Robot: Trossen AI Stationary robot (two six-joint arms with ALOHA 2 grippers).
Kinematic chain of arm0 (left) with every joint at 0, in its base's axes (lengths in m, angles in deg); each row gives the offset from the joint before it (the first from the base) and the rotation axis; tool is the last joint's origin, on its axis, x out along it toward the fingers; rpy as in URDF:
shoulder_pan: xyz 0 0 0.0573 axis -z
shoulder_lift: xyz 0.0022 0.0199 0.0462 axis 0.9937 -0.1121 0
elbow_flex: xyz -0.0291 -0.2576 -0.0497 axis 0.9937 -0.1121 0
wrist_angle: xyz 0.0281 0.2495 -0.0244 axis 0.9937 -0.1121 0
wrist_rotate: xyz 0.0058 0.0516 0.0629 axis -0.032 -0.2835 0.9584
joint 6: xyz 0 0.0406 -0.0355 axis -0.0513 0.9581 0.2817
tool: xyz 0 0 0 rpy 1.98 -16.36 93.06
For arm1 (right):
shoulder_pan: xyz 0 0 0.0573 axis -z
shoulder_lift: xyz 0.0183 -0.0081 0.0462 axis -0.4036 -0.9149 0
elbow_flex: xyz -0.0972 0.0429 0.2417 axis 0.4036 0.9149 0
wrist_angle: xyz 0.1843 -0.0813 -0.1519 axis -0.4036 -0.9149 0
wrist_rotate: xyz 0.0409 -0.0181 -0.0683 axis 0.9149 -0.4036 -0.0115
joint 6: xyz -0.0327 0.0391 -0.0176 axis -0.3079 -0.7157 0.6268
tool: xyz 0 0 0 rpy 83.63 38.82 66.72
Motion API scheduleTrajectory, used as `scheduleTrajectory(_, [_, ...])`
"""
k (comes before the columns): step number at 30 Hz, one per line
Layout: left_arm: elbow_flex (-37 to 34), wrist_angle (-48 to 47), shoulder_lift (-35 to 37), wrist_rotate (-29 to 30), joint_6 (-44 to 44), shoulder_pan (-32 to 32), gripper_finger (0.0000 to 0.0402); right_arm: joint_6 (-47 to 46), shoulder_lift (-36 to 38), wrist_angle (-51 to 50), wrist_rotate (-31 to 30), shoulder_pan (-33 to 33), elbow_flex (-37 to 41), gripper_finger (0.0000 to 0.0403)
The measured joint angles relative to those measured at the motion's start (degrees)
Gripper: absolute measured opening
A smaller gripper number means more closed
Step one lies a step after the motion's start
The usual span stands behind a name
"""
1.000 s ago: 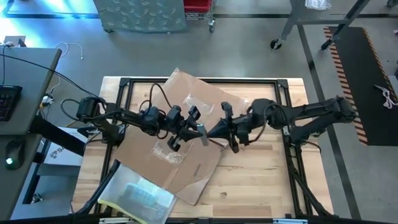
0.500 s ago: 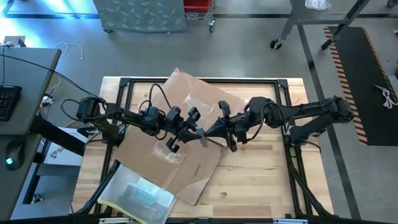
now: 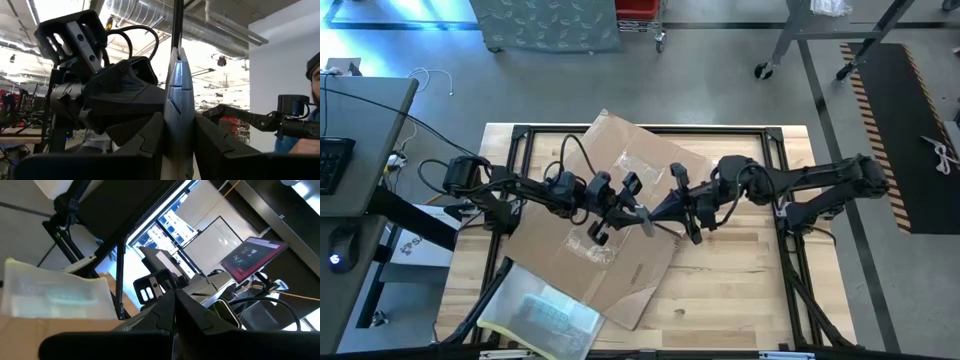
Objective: Unpack boxes
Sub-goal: Put the silver cutter on top of the flat box
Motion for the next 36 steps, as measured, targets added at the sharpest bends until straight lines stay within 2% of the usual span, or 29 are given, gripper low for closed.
scheduleTrajectory(10, [-0.16,4.42,-0.13,-2.62,0.13,0.14,0.0059,-4.65,-4.3,-2.15,3.38,0.36,-0.13,0.0])
scheduleTrajectory(16, [0.32,6.94,0.3,-2.51,0.07,0.38,0.0059,-5.49,-7.09,-8.76,-1.93,0.7,0.6,0.0])
scheduleTrajectory(19, [0.01,6.69,-0.02,-2.69,0.03,0.31,0.0059,-5.84,-6.3,-7.74,-4.99,0.08,0.02,0.0])
scheduleTrajectory(23, [-0.1,5.36,0.13,-1.66,-2.11,-0.38,0.0059,-8.9,-4.35,-14.71,-10.34,-1.58,0.38,0.0])
scheduleTrajectory(27, [-0.37,-3.44,0.08,3.05,-4.81,-1.64,0.0059,-15.68,2.1,-26.86,-16.99,-4.55,0.02,0.0])
scheduleTrajectory(29, [-0.01,-11.87,0.17,6.73,-6.88,-2.53,0.0059,-20.66,5.05,-35.86,-18.93,-6.83,0.2,0.0])
scheduleTrajectory(31, [0.81,-24.13,0.13,10.63,-9.37,-3.56,0.0059,-26.44,8.24,-42.93,-20.96,-9.32,0.3,0.0])
scheduleTrajectory(34, [3.58,-46.56,-0.95,18.67,-11.59,-5.34,0.0059,-34.47,12.3,-48.45,-25.19,-13.67,0.1,0.0])
scheduleTrajectory(36, [5.33,-54.72,-3.43,20.86,-12.37,-7.19,0.0059,-37.95,13.63,-50.48,-28.82,-16.11,0.2,0.0])
